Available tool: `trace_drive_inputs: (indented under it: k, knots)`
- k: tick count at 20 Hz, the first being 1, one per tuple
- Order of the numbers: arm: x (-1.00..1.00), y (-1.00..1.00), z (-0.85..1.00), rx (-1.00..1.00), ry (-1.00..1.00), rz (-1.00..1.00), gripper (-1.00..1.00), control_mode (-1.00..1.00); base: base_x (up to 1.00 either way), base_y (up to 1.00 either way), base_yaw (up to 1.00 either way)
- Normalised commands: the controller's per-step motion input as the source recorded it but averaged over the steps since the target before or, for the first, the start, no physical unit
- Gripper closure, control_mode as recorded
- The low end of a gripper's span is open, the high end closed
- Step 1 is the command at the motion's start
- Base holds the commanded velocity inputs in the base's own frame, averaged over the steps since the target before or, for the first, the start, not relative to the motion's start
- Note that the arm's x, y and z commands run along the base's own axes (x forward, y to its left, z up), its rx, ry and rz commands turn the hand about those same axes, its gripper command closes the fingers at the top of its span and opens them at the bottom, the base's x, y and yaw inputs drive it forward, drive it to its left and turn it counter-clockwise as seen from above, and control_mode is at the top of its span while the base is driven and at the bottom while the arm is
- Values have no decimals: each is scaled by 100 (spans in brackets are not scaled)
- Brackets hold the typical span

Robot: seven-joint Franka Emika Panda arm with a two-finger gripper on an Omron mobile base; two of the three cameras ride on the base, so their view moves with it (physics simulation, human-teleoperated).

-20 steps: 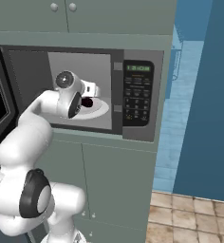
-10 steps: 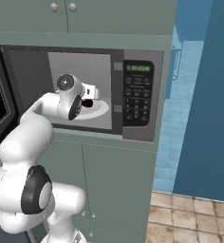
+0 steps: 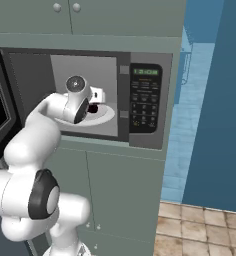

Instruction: Pick the eggplant from the microwave and place it on plate located on the counter.

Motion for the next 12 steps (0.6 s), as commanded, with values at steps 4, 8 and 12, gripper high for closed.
trace_drive_inputs:
  k: [4, 8, 12]
  knots:
    - [19, 0, 0, 0, 6, 10, -100, -100, 0, 0, 0]
    - [13, 11, -4, -1, 1, 10, -100, -100, 0, 0, 0]
    - [4, 21, -4, -1, 0, 10, -100, -100, 0, 0, 0]
